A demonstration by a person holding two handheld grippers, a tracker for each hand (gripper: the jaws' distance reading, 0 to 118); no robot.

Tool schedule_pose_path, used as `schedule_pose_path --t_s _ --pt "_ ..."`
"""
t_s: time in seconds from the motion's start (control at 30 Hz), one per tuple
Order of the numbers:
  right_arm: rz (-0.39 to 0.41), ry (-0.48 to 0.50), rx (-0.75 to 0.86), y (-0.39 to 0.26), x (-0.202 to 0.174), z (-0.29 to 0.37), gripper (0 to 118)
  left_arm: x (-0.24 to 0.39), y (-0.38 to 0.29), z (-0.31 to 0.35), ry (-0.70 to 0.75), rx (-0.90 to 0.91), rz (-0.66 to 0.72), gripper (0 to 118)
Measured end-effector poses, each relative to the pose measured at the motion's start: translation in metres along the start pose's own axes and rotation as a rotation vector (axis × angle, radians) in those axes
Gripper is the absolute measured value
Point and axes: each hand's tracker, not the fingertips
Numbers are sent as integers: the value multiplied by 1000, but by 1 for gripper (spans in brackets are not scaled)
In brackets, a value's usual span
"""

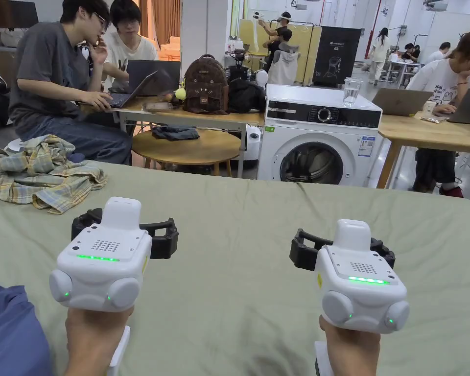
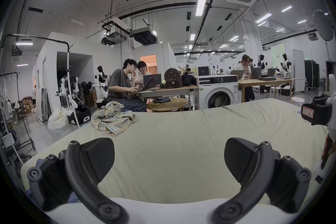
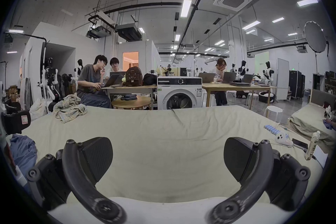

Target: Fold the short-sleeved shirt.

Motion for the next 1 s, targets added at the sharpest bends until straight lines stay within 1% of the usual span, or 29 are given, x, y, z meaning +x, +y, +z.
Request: schedule_pose_path --t_s 0.37,0.47,0.63,0.73,0.8,0.83,0.87,0.9,0.93,0.97,1.0 --pt "28 -3 15 0 -3 4 118 2 2 2 -5 15 4 118" --pt "22 -3 14 0 -3 4 118 3 3 4 -3 20 5 118" --pt "20 -14 16 1 -4 5 113 3 3 10 -1 31 18 118" --pt "15 -16 20 1 -3 6 112 3 4 14 -1 37 25 118" --pt "10 -22 30 2 -3 7 107 4 6 17 -5 39 27 116" --pt "10 -23 35 2 -3 8 102 4 6 18 -10 44 27 111" --pt "12 -22 41 2 -4 10 87 5 6 20 -12 51 27 99" --pt "16 -21 45 2 -5 11 69 6 7 23 -17 57 25 84" --pt "26 -22 50 2 -6 11 48 8 8 26 -22 61 22 63" --pt "40 -28 52 2 -7 12 15 10 9 27 -21 60 12 29" --pt "48 -33 52 3 -8 12 0 12 10 28 -15 62 0 10"
